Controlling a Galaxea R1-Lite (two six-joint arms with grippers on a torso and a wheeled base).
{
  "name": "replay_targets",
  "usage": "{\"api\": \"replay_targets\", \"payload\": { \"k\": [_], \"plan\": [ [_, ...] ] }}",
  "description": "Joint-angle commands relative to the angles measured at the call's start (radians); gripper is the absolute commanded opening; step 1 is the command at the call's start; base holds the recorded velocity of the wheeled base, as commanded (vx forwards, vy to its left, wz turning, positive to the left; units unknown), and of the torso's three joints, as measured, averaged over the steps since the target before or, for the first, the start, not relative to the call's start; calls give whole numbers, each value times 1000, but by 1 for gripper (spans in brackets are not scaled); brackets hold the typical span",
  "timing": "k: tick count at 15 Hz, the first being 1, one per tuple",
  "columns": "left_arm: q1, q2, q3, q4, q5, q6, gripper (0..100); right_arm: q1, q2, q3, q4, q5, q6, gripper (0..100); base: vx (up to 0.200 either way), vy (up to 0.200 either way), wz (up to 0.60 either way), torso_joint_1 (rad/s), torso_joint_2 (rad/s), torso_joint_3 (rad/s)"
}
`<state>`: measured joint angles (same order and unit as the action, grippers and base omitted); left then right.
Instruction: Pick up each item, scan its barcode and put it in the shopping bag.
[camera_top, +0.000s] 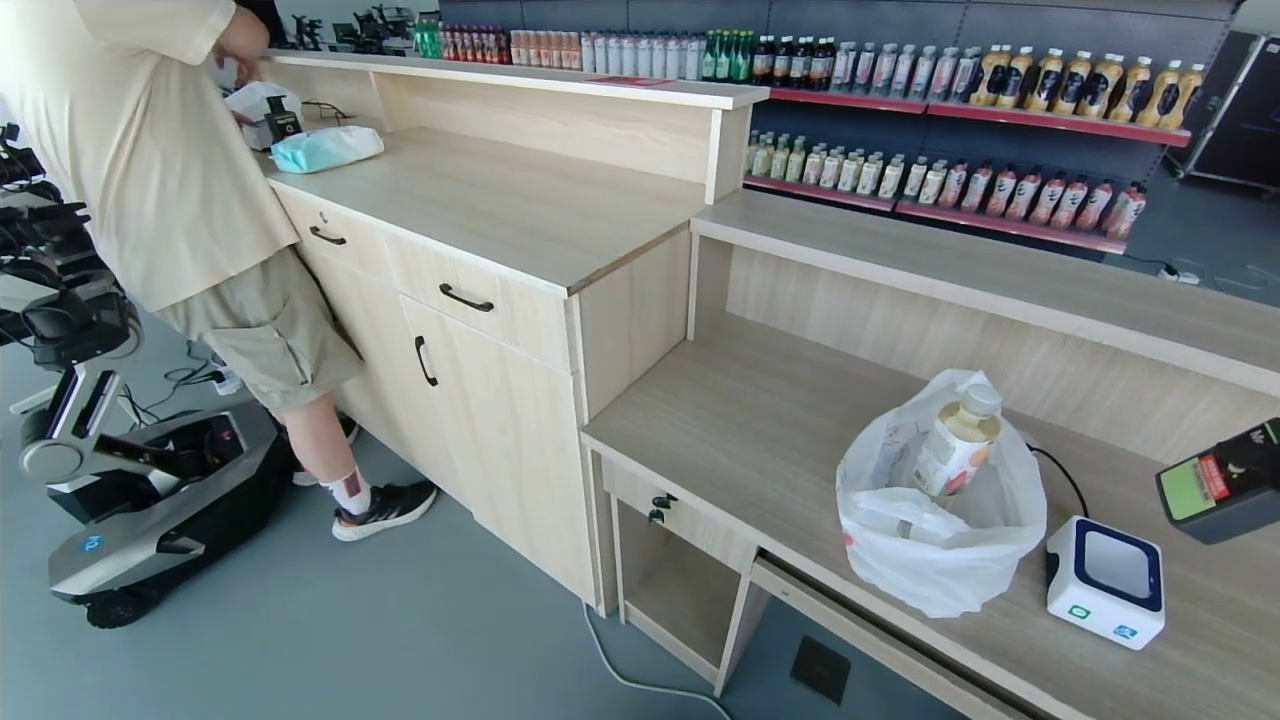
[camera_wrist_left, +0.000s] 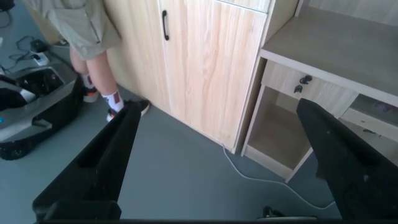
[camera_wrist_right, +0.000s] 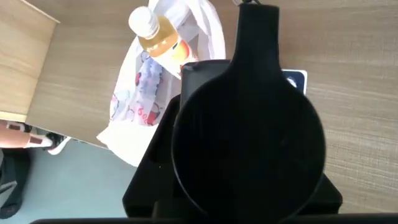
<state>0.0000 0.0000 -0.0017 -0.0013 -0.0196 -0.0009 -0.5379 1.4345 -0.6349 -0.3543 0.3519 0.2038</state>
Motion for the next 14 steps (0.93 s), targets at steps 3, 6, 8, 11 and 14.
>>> {"api": "replay_targets", "payload": {
  "k": [3, 6, 8, 11, 14],
  "plan": [
    [0, 2, 0, 0, 0, 1, 100, -108, 199, -112, 6, 88, 0, 0, 0, 0, 0, 0, 0, 0],
    [0, 0, 0, 0, 0, -1, 100, -111, 250, -146, 5, 98, -37, 0, 0, 0, 0, 0, 0, 0],
    [0, 0, 0, 0, 0, -1, 100, -111, 287, -144, 1, 116, -80, 0, 0, 0, 0, 0, 0, 0],
    [0, 0, 0, 0, 0, 1, 100, -131, 345, -146, -23, 231, -147, 0, 0, 0, 0, 0, 0, 0],
    [0, 0, 0, 0, 0, 1, 100, -186, 393, -138, -28, 343, -250, 0, 0, 0, 0, 0, 0, 0]
  ]
}}
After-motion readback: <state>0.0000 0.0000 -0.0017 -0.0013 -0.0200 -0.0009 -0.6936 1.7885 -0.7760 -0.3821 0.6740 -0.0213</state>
